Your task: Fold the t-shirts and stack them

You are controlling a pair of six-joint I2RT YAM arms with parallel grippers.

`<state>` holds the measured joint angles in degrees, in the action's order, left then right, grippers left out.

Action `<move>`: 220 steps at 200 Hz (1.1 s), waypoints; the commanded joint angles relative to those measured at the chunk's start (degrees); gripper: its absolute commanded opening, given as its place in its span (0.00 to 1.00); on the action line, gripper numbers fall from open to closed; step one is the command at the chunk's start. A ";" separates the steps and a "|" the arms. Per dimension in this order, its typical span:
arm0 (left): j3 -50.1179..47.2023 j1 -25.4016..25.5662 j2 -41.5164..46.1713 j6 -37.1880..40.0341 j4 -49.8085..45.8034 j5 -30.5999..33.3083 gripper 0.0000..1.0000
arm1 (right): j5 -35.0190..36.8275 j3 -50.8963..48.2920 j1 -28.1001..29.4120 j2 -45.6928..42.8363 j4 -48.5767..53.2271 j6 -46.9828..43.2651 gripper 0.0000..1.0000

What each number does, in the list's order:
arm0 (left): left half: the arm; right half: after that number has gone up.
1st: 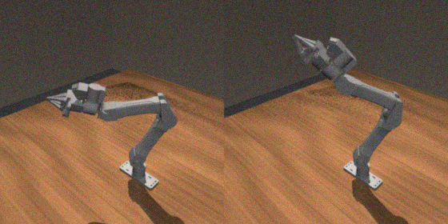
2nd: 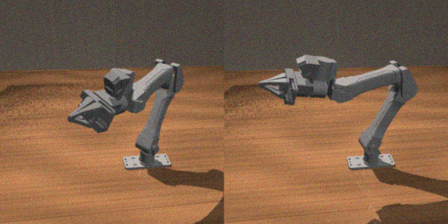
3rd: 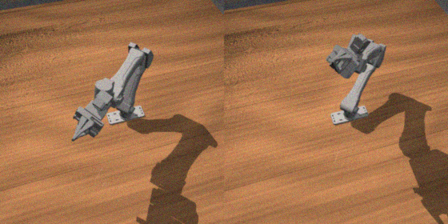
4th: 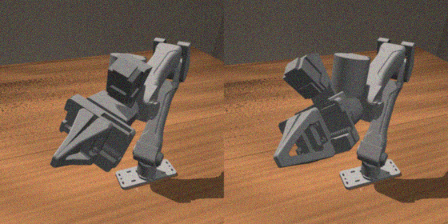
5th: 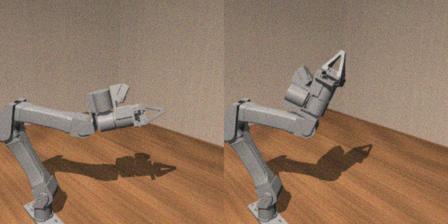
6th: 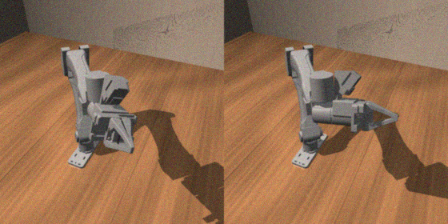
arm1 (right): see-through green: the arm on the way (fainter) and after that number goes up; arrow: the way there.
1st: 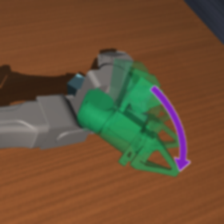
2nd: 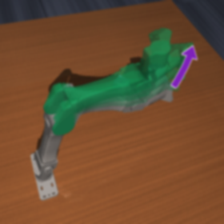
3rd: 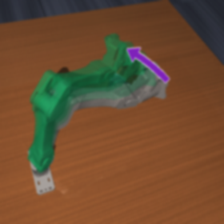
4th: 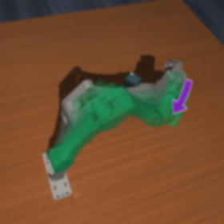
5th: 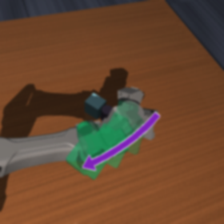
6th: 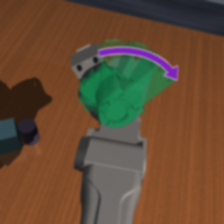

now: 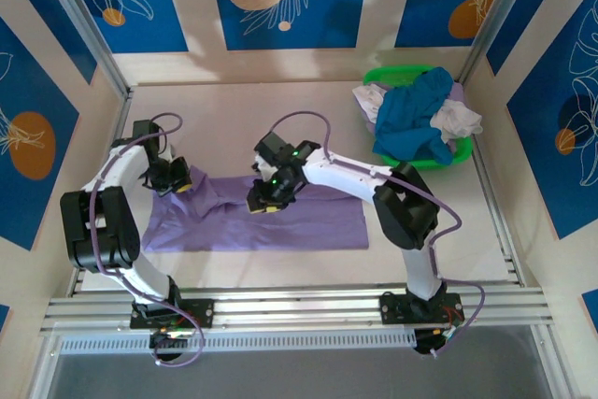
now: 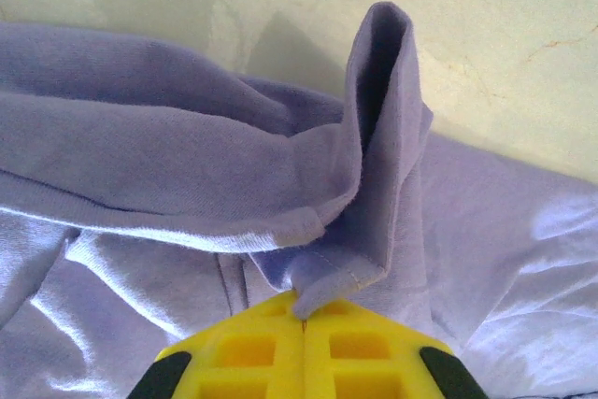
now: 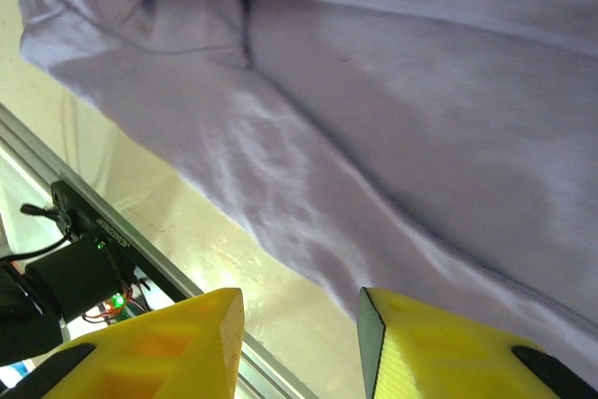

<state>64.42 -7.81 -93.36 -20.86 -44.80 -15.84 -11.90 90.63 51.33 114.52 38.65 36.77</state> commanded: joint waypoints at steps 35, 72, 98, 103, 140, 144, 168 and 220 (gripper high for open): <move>3.91 -0.53 -3.58 0.91 -1.61 -1.35 0.00 | 7.99 9.87 6.75 6.37 -6.64 -3.20 0.41; 5.41 -0.69 -4.50 0.71 -1.92 -2.20 0.00 | 8.31 11.69 7.86 10.33 -14.34 -0.25 0.45; 5.71 -0.84 -4.38 0.35 -1.68 -2.86 0.00 | 7.22 13.95 7.92 13.89 -17.85 4.64 0.46; 5.68 -0.87 -4.43 0.23 -1.62 -3.20 0.00 | 6.92 14.44 7.91 14.56 -18.35 5.50 0.46; 5.69 -1.02 -4.50 0.03 -1.24 -3.95 0.00 | 5.93 17.47 8.11 18.85 -19.17 10.44 0.47; 5.68 -1.12 -4.55 0.03 -1.26 -3.94 0.00 | 5.73 17.48 8.11 19.02 -19.58 10.70 0.47; 5.29 -1.19 -4.48 0.12 -1.08 -4.22 0.00 | 5.08 17.83 8.05 19.98 -20.95 12.13 0.49; 4.59 -1.63 -3.72 0.21 -0.91 -4.68 0.00 | 1.69 18.59 6.94 23.01 -25.27 17.57 0.49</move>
<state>68.69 -8.36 -97.36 -20.88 -45.23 -19.09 -7.29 107.22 58.78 135.33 16.23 50.63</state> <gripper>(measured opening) 0.050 0.490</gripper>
